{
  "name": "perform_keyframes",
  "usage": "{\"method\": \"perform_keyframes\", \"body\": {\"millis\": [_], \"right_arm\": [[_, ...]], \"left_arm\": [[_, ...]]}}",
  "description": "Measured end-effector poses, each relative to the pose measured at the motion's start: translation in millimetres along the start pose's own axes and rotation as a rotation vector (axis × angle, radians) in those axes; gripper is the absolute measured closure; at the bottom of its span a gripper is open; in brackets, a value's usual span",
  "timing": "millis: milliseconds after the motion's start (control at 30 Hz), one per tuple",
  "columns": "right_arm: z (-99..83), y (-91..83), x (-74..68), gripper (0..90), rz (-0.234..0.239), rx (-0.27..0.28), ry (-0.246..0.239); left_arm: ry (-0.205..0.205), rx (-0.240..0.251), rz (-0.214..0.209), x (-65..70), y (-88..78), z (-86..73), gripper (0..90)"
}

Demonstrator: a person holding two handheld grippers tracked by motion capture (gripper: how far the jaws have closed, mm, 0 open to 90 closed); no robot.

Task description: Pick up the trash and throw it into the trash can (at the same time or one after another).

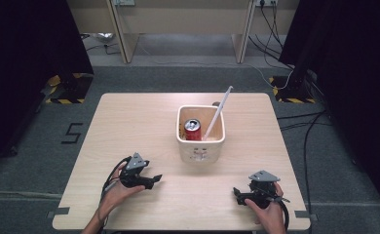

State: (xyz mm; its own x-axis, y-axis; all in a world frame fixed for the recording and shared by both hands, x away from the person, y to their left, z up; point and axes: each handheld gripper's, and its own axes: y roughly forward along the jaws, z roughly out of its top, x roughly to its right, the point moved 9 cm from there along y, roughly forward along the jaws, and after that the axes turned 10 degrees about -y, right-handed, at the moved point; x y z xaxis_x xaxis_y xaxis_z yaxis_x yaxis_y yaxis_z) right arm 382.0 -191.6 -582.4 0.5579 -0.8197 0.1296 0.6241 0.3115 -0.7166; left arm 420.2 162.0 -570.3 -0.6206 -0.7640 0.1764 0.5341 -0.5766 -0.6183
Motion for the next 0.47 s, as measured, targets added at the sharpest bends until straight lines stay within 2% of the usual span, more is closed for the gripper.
{"method": "perform_keyframes", "body": {"millis": [233, 467], "right_arm": [[0.1, 0.1, 0.0, 0.2, 0.0, 0.001, 0.0], [0.1, 0.1, -0.1, 0.2, 0.0, 0.001, 0.0]], "left_arm": [[0.013, -0.04, 0.02, -2.5, 3.5, -10.1, 20.7], [0.012, -0.052, 0.024, -4.5, 3.4, -11.6, 17.0]]}}
